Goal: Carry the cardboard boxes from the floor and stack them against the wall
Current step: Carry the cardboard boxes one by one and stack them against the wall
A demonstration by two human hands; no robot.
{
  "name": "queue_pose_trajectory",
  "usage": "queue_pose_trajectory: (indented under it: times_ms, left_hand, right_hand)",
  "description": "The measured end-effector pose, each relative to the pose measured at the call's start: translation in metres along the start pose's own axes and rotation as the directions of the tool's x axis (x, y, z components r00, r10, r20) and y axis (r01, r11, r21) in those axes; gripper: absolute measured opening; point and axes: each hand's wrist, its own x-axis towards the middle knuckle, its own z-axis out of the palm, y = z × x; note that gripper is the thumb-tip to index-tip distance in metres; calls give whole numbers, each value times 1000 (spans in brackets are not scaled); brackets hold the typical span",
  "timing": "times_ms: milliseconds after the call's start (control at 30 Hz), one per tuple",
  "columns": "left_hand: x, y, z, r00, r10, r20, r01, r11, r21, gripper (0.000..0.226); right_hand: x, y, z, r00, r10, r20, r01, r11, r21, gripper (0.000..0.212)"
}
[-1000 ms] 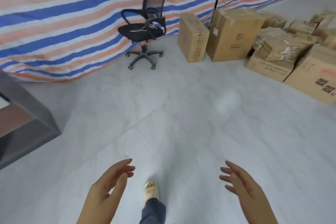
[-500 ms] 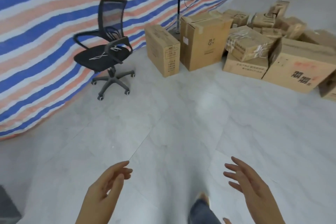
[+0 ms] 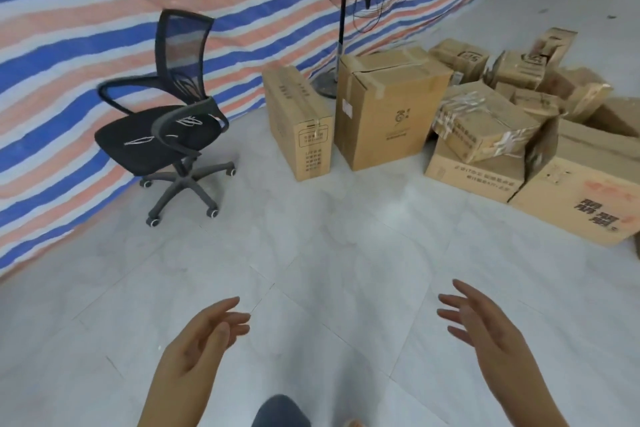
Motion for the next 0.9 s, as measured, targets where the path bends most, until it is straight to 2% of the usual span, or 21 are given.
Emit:
queue_pose_trajectory:
  times_ms: [233,367,533,700,900]
  left_hand:
    - [132,4,28,990,-97,-102,95,995,-20,31]
    - [245,23,44,995,-67,-71,68,998,6,30]
    - [387,80,55,999,26,-23,-26,999,24,28]
    - [486,97,80,1000,10,10,-11,995,94,29]
    - [576,98,130,995,-77,-66,84,989,119,29]
  right_hand:
    - [140,-16,41,998,24,58,-22,999,-43,35]
    - [228,-34,75,1000,20,4,-20,1000,-11,32]
    - [334,-81,119,999,13,-37,-13,1000,5,32]
    - [433,-106,143,1000,-8,22,10,998,-65,33]
    - [571,-112,158,989,99,112,-90,992,-85,28]
